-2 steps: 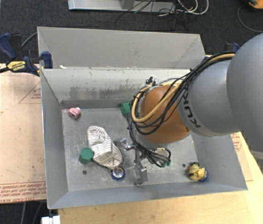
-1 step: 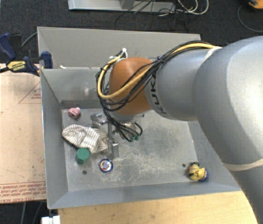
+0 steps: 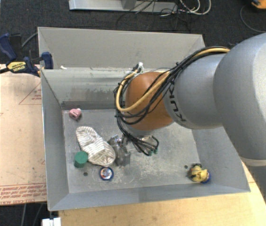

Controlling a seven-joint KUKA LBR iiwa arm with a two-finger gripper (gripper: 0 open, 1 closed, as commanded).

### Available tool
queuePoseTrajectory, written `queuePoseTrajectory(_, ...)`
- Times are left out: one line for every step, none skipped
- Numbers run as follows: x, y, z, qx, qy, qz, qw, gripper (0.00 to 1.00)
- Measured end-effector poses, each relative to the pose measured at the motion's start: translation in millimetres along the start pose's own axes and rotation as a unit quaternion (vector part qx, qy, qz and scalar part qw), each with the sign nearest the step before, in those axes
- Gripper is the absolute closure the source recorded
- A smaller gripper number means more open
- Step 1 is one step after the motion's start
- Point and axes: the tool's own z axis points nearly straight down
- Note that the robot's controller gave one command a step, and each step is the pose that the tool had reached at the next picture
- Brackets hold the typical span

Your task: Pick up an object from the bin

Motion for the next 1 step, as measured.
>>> queuePoseTrajectory(0.0, 0.1, 0.0, 0.000, 0.0000, 0.000, 1.0000, 1.00)
